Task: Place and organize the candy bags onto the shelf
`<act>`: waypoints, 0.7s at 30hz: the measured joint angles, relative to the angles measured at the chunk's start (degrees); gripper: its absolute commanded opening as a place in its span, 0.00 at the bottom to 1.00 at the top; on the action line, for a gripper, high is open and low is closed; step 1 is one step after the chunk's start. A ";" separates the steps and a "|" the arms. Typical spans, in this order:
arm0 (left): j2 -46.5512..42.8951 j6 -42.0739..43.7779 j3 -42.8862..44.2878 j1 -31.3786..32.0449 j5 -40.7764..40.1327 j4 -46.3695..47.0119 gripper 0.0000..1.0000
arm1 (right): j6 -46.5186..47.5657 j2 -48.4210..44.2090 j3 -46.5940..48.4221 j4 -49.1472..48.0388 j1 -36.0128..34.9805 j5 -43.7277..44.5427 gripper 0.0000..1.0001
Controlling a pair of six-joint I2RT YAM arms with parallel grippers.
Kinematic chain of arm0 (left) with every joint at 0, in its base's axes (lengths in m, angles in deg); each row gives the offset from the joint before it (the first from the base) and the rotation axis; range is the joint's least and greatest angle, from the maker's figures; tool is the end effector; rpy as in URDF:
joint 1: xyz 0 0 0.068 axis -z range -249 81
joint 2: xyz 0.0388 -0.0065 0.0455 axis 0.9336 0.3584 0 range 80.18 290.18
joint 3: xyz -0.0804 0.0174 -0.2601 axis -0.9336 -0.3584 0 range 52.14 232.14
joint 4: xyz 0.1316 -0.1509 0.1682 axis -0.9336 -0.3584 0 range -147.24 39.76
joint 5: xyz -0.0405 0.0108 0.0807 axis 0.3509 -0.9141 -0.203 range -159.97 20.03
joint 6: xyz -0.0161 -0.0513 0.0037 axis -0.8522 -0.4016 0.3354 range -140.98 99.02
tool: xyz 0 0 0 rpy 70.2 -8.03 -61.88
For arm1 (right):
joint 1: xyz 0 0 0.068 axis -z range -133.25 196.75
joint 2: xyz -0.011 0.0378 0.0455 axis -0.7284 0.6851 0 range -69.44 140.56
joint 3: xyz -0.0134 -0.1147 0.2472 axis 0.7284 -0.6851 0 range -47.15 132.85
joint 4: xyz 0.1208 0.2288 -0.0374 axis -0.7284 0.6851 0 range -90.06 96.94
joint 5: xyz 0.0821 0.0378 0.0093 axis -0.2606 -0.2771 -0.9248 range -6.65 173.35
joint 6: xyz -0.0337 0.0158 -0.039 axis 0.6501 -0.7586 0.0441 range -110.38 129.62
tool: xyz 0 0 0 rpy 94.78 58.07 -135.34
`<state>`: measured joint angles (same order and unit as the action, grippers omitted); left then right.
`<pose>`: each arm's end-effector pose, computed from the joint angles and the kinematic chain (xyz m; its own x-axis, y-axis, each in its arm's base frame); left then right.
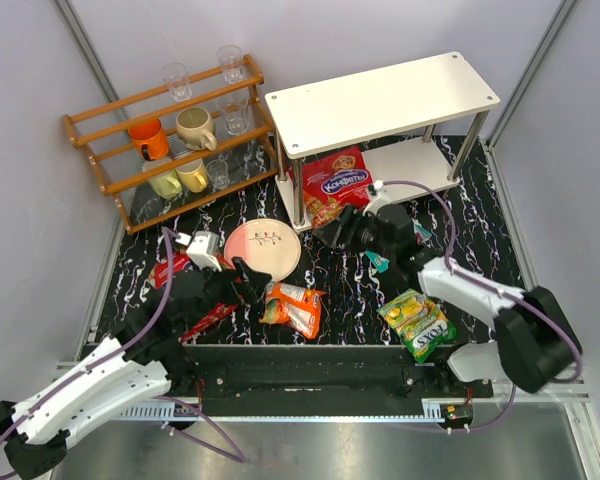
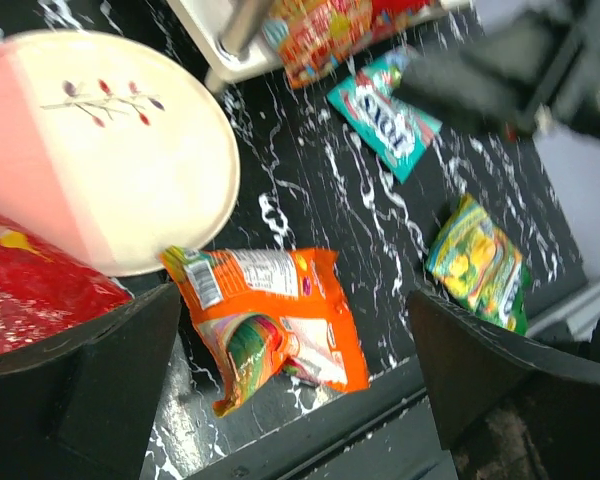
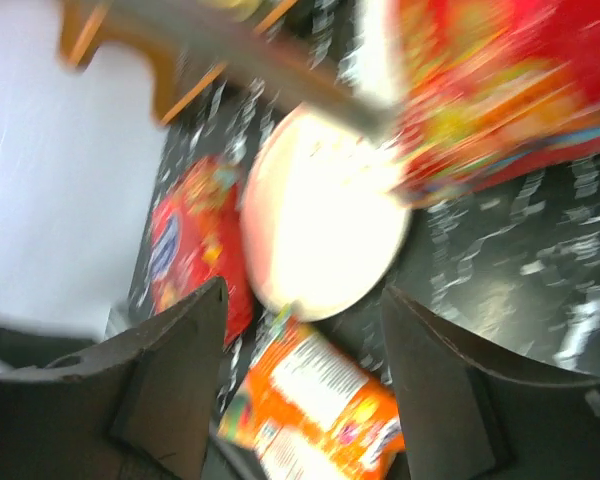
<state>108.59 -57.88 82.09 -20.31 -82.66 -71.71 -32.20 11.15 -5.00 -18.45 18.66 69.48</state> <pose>0.0938 -0.0951 0.2687 -0.5381 -0.2752 -0.7967 0.3418 0.7927 -0.5047 0.2677 0.1525 0.2314 -0.6628 0.3800 -0.6453 -0.2871 0.6669 0.6876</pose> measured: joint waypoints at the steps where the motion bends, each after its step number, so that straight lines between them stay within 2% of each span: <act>1: -0.44 -0.50 1.16 0.00 -1.55 -1.25 0.99 | 0.48 -2.38 -0.70 0.48 -2.67 0.85 0.73; 5: -2.93 -2.36 4.63 0.00 -6.75 -5.31 0.99 | 0.94 -10.38 -4.98 1.68 -10.36 3.06 0.77; 8: -5.40 -4.17 6.71 0.00 -10.69 -8.66 0.99 | 2.36 -9.86 -4.52 3.61 -13.18 4.22 0.77; 15: -11.28 -8.17 9.68 0.00 -20.31 -17.62 0.99 | 8.35 8.70 11.80 7.50 -21.86 0.02 0.82; 21: -12.68 -9.25 10.97 0.00 -22.97 -21.62 0.99 | 10.67 24.79 25.77 8.39 -24.26 -3.13 0.85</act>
<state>95.91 -67.13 93.06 -20.31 -105.63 -93.33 -21.53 35.94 20.77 -10.06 -5.60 66.35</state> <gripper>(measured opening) 0.987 0.836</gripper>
